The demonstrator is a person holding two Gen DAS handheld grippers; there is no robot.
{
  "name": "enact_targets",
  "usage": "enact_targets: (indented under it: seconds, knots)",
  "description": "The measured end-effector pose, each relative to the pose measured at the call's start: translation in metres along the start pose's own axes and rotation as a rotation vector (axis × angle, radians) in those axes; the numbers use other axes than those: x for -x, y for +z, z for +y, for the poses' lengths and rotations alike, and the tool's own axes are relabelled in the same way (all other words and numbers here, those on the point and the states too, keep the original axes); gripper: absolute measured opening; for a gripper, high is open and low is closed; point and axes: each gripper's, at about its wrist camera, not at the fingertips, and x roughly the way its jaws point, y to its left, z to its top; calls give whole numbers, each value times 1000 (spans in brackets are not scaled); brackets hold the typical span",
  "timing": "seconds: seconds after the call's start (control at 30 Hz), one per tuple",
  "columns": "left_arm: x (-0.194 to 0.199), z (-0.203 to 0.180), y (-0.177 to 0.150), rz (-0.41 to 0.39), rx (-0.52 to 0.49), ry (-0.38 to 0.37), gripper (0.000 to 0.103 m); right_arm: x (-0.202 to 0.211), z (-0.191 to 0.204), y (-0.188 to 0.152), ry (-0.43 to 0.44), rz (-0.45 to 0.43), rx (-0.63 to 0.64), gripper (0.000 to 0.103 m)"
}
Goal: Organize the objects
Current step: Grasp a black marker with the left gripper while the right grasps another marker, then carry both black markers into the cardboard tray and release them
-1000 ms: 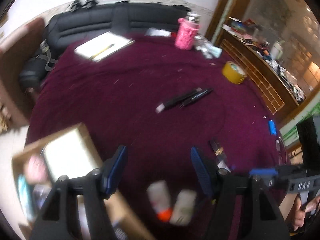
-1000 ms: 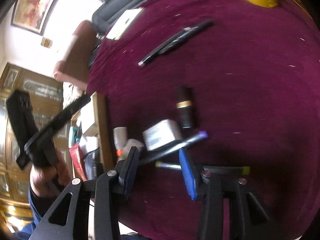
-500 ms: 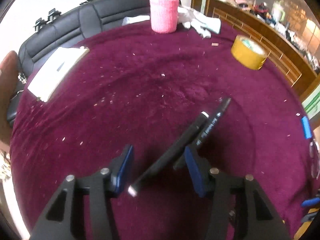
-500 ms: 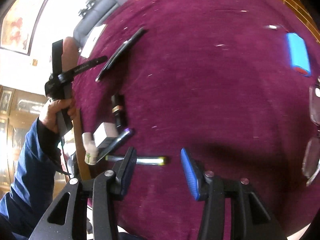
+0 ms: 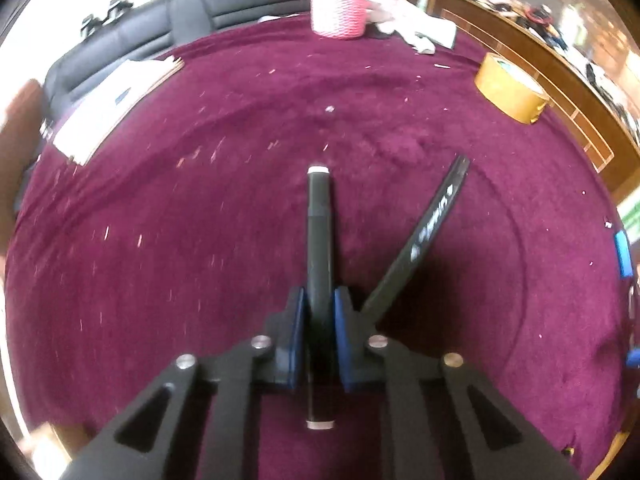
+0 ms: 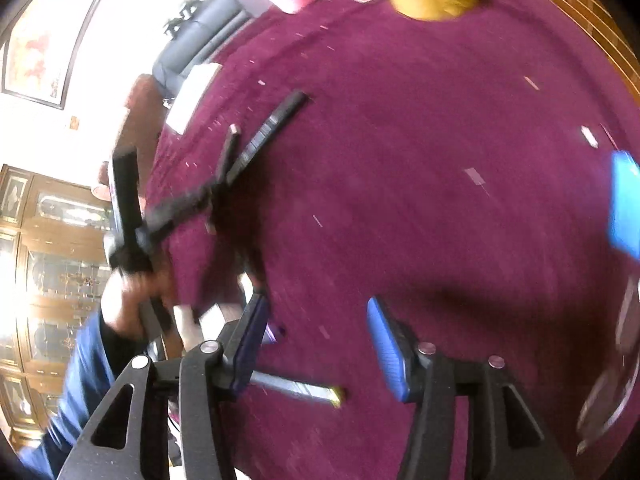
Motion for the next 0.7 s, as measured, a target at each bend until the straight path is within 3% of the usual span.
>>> enact_targets:
  seconds: [0.2, 0.33, 0.43, 0.53, 0.6, 0.67, 0.7]
  knots:
    - [16, 6, -30, 6, 125, -26, 14, -69, 58, 75, -19, 44, 7, 65]
    - [20, 10, -39, 2, 175, -45, 14, -116, 74, 102, -102, 83, -19, 65]
    - [22, 12, -44, -2, 200, -58, 14, -132, 85, 116, -222, 70, 5, 65]
    - [23, 14, -49, -15, 218, -74, 14, -146, 89, 124, -282, 75, -8, 65]
    - [24, 16, -50, -21, 228, -85, 14, -157, 92, 125, -342, 89, 33, 61]
    - [24, 17, -50, -21, 232, -92, 14, -158, 99, 124, -408, 59, 95, 31]
    - [25, 17, -50, -20, 233, -96, 14, -157, 99, 122, -417, 52, 127, 26]
